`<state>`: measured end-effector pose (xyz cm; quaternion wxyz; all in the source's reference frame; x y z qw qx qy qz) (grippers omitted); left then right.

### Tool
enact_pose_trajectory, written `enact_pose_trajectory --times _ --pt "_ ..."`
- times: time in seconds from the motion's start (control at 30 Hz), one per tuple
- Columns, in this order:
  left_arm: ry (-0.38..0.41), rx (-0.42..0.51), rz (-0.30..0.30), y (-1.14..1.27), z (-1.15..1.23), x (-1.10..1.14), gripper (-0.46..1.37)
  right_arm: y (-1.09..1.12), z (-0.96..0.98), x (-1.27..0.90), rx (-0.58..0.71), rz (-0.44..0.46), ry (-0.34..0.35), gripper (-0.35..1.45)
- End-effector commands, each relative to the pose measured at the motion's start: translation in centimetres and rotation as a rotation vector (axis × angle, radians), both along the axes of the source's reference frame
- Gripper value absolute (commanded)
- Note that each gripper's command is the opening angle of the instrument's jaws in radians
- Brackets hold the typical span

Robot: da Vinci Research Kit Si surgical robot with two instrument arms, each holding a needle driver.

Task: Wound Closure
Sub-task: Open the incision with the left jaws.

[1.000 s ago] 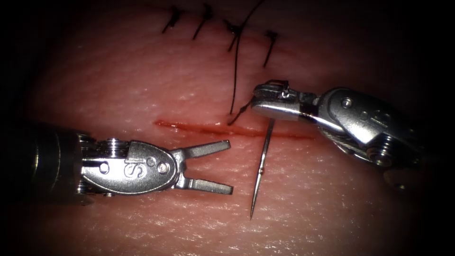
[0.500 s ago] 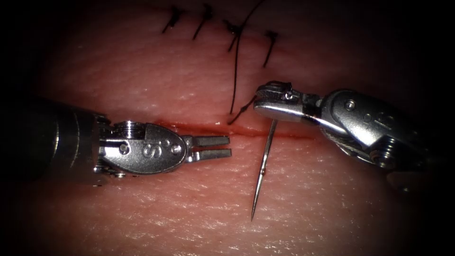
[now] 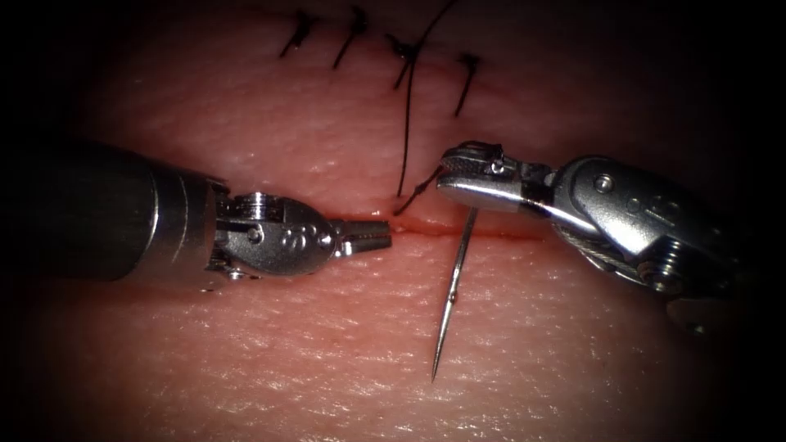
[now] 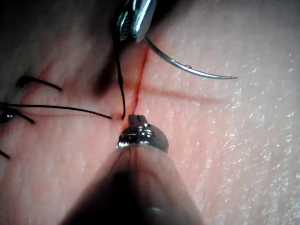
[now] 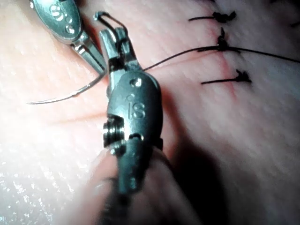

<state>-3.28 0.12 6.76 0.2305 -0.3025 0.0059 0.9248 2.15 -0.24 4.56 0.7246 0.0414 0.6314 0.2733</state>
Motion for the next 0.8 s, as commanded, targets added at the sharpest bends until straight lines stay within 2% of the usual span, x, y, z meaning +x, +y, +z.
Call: enact_pose_trajectory --times 0.03,0.13,0.23,0.37,0.57,0.6,0.63,0.67,0.8 --pt "0.038 -0.014 -0.009 0.01 0.01 -0.02 -0.35 0.0 0.0 0.0 0.0 0.007 -0.003 -0.35" --pt "0.12 -0.024 -0.012 0.01 0.07 -0.03 -0.35 0.0 0.0 0.0 -0.001 0.009 -0.001 -0.35" --pt "0.153 -0.012 0.018 0.02 0.15 -0.05 -0.35 0.0 0.0 0.0 -0.001 0.009 -0.001 -0.35" --pt "0.175 -0.002 0.029 0.03 0.22 -0.06 -0.35 -0.01 0.0 0.01 -0.001 0.01 -0.001 -0.35" --pt "0.254 0.034 0.101 -0.05 0.44 -0.06 -0.35 -0.01 -0.01 0.02 -0.001 0.014 -0.004 -0.35" --pt "0.257 0.062 0.137 -0.08 0.48 -0.06 -0.35 -0.01 -0.01 0.02 -0.001 0.014 -0.004 -0.35" --pt "0.257 0.062 0.137 -0.08 0.48 -0.06 -0.35 -0.01 -0.01 0.02 -0.001 0.012 -0.002 -0.35" --pt "0.239 0.101 0.161 -0.11 0.54 -0.06 -0.35 -0.01 -0.01 0.03 -0.001 0.012 -0.003 -0.35" --pt "0.185 0.164 0.16 -0.16 0.63 -0.04 -0.35 -0.01 0.0 0.04 -0.003 0.01 0.001 -0.35"
